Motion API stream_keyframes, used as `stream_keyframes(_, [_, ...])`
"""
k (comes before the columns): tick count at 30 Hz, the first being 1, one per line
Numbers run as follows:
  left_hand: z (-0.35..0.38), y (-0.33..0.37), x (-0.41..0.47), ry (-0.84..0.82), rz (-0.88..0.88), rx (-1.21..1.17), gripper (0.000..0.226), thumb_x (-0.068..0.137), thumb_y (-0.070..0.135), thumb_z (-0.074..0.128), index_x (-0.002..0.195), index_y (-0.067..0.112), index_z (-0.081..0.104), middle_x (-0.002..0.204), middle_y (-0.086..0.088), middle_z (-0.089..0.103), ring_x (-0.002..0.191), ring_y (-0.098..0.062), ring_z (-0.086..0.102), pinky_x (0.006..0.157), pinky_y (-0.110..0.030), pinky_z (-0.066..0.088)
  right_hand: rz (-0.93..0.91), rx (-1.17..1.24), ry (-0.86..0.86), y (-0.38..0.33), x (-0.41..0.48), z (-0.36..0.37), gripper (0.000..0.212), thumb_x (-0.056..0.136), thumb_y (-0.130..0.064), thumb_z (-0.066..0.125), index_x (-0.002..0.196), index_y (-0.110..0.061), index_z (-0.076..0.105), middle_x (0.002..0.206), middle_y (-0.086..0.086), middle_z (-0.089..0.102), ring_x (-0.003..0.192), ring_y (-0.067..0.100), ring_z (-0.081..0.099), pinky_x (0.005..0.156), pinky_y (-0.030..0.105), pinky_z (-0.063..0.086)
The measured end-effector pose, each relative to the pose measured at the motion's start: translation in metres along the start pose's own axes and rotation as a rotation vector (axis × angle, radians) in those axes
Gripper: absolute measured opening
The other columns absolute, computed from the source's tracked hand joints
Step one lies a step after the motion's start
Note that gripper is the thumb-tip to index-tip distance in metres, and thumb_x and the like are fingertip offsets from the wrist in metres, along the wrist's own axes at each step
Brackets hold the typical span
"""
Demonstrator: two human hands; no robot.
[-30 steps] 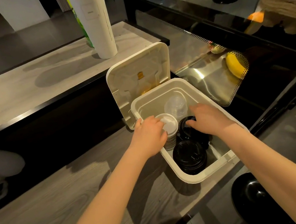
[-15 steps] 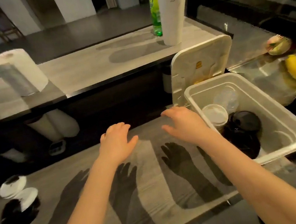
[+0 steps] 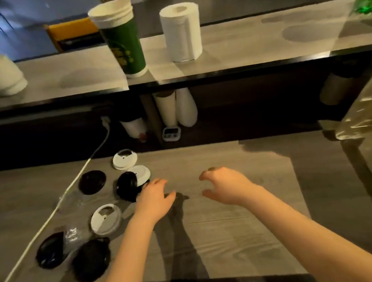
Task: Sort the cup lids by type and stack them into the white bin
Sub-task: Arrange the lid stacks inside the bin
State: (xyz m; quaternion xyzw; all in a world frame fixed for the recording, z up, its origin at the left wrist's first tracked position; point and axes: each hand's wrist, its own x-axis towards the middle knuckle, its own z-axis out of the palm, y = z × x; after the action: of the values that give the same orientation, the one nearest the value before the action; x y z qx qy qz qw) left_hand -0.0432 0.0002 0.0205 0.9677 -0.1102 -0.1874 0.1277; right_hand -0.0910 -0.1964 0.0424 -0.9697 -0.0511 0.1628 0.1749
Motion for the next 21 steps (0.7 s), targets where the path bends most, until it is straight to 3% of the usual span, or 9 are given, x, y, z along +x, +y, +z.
stream_keyframes(8, [-0.023,-0.107,0.02,0.05,-0.161,-0.022,0.06,0.093,0.031,0.052,0.145,0.013,0.029,0.15,-0.008,0.029,0.138,-0.029,0.026,0.109,-0.038,0.031,0.004,0.098,-0.159,-0.073,0.091,0.03,0.043,0.09,-0.033,0.057,0.13,-0.019,0.051,0.13,0.005,0.055,0.118,0.024,0.051,0.095,0.036,0.045])
stream_keyframes(12, [-0.04,-0.133,0.05,-0.069,-0.235,-0.082,0.076,0.082,0.033,0.067,0.144,0.016,0.026,0.147,-0.011,0.03,0.136,-0.032,0.029,0.108,-0.041,0.032,0.063,0.135,-0.233,-0.092,0.123,0.033,0.046,0.091,-0.037,0.056,0.132,-0.017,0.049,0.133,0.006,0.052,0.12,0.024,0.05,0.094,0.032,0.042])
stream_keyframes(15, [-0.037,-0.142,0.066,-0.166,-0.199,-0.218,0.093,0.073,0.035,0.077,0.145,0.018,0.021,0.148,-0.01,0.028,0.136,-0.032,0.03,0.106,-0.042,0.035,0.073,0.122,-0.215,-0.096,0.138,0.038,0.045,0.091,-0.041,0.054,0.13,-0.017,0.051,0.132,0.005,0.053,0.119,0.023,0.05,0.093,0.03,0.042])
stream_keyframes(21, [-0.013,-0.142,0.08,-0.101,-0.184,-0.316,0.099,0.069,0.03,0.08,0.147,0.019,0.019,0.147,-0.011,0.028,0.133,-0.032,0.034,0.106,-0.043,0.036,0.081,0.146,-0.17,-0.095,0.153,0.039,0.044,0.092,-0.043,0.052,0.129,-0.018,0.051,0.128,0.004,0.056,0.115,0.022,0.054,0.094,0.034,0.047])
